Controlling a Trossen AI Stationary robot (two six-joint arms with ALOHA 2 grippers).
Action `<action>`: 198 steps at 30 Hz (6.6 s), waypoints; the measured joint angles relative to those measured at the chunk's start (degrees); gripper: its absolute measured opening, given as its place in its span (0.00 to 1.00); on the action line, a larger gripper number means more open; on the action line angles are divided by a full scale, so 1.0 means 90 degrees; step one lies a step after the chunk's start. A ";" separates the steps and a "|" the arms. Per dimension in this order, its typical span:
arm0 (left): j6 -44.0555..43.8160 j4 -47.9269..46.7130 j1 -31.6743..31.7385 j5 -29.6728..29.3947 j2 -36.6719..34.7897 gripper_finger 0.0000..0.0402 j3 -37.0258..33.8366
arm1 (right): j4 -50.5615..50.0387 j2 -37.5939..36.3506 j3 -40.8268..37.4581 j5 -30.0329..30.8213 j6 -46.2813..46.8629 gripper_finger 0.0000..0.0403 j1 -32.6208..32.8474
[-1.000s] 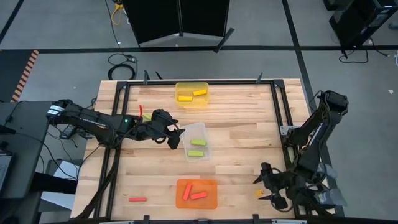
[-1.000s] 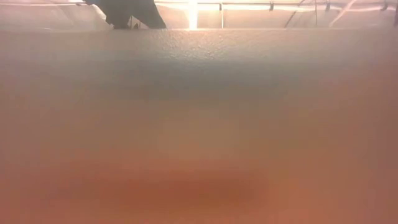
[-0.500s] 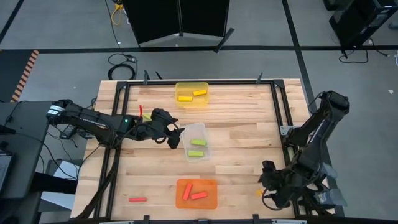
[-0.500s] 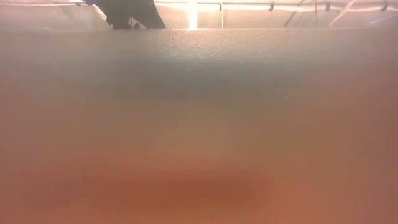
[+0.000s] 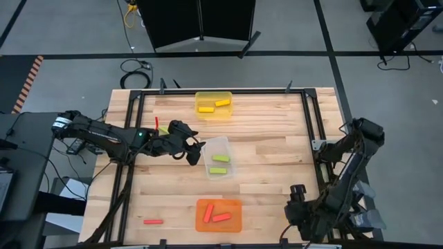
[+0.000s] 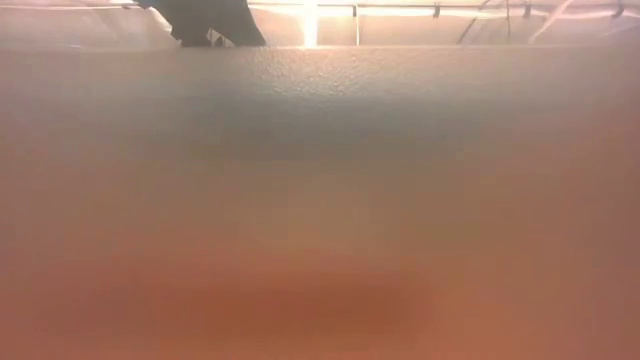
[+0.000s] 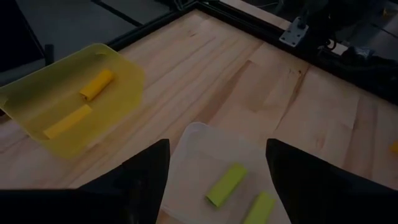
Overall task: Sort blocks
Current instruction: Put the yellow block into the yellow bin, then put the orange block into the orange bin
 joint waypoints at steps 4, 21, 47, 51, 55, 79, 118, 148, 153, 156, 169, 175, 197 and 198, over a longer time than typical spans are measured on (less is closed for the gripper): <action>0.0087 0.0002 0.0000 0.0000 0.0000 0.68 0.0000 | -0.0047 0.0360 0.0096 0.0008 -0.0053 0.80 0.0045; 0.0132 0.0004 0.0000 -0.0023 0.0000 0.68 0.0000 | -0.0019 0.1058 0.0094 0.0037 -0.0130 0.83 0.0144; 0.0153 0.0002 -0.0002 -0.0028 0.0000 0.68 0.0000 | 0.0445 0.1150 -0.0348 -0.0264 -0.0301 0.80 0.0000; 0.0150 0.0002 -0.0002 -0.0027 0.0000 0.68 0.0000 | 0.0458 0.1150 -0.0348 -0.0363 -0.0453 0.80 -0.0069; 0.0152 0.0002 -0.0002 -0.0027 0.0000 0.68 0.0000 | 0.0523 0.1149 -0.0432 -0.0499 -0.0509 0.77 -0.0119; 0.0201 -0.0005 -0.0002 -0.0024 0.0000 0.68 0.0000 | 0.1024 0.1147 -0.0723 -0.0657 -0.0577 0.53 -0.0163; -0.0235 -0.0415 -0.0002 0.0115 0.0000 0.68 0.0000 | 0.0659 -0.0298 -0.0334 0.2166 -0.1592 0.31 -0.1487; -0.1225 -0.2540 0.0041 0.0096 -0.0180 0.68 0.0000 | 0.7749 0.0774 -0.0635 -0.1373 -0.6212 0.31 -0.9155; -0.0980 -0.2750 0.0688 0.0288 -0.0180 0.68 0.0000 | 0.8561 0.1437 -0.0635 -0.2017 -0.5819 0.33 -0.9566; -0.0692 -0.2741 0.1065 0.0539 -0.0180 0.68 0.0000 | 0.8721 0.1714 -0.0635 -0.2390 -0.5606 0.34 -0.9716; 0.0129 -0.2754 0.2299 0.1184 -0.0177 0.68 0.0000 | 0.8822 0.1907 -0.0635 -0.3027 -0.5261 0.54 -1.0005; 0.0562 -0.3032 0.2251 0.2124 -0.0177 0.68 0.0000 | 0.8845 0.1231 -0.0775 -0.4247 -0.5103 0.61 -1.0036; -0.3074 -0.3221 -0.3086 0.3416 0.0587 0.59 -0.0002 | 0.9206 -0.1967 -0.2934 -0.2484 -0.5240 0.58 -0.7703; -0.3166 -0.3115 -0.3222 0.3479 0.0711 0.59 0.0018 | 0.9206 -0.1948 -0.2940 -0.2377 -0.5240 0.59 -0.7595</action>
